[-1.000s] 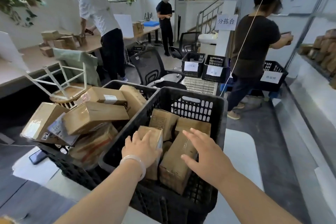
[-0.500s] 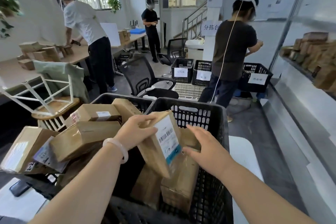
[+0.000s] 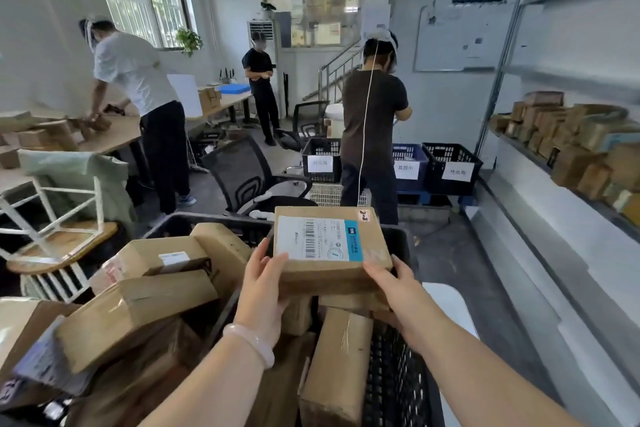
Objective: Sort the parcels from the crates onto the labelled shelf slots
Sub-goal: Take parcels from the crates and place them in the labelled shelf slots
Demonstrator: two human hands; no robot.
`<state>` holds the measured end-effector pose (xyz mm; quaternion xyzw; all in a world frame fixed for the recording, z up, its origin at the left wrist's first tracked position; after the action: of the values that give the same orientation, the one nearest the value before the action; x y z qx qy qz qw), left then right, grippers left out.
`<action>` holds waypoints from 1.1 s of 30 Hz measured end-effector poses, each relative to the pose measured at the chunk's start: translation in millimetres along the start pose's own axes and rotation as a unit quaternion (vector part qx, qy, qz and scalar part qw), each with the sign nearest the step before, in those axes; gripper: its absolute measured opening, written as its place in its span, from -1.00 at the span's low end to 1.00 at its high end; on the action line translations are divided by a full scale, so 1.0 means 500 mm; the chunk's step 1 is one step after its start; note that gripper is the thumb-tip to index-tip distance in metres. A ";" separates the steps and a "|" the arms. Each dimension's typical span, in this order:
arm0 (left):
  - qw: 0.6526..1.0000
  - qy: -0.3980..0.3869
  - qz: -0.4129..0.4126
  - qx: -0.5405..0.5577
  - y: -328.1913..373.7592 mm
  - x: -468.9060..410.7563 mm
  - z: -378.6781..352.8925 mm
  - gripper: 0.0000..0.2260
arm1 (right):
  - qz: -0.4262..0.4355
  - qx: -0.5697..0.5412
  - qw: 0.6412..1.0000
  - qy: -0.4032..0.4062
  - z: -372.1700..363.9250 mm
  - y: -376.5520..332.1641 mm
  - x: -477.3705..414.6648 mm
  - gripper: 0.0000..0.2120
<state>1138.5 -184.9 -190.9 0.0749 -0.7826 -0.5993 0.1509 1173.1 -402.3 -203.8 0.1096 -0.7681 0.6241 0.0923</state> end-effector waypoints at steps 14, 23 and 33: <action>0.913 -0.156 -0.106 -0.361 -0.008 -0.014 -0.029 -0.25 | 0.166 0.041 0.985 0.016 0.037 -0.059 0.014 -0.55; 0.934 -0.172 -0.124 -0.286 -0.015 0.007 -0.063 -0.21 | 0.218 0.095 0.970 0.046 0.031 -0.078 0.060 -0.24; 0.901 -0.238 -0.193 -0.306 -0.019 0.026 -0.188 -0.19 | 0.278 0.197 0.923 0.178 0.087 -0.081 0.169 -0.21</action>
<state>1156.3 -277.5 -175.7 0.0292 -0.5433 -0.8267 -0.1431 1103.4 -457.2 -151.2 -0.2050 -0.5998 0.7730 0.0271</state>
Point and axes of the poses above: each hand's wrist, its own x-axis away from the middle knuckle, its own z-axis out of the back of the hand, y = z × x, the point moved 5 cm from there along -x, towards the middle knuckle, and after that the axes turned 10 degrees about -x, right-handed, at the moved point
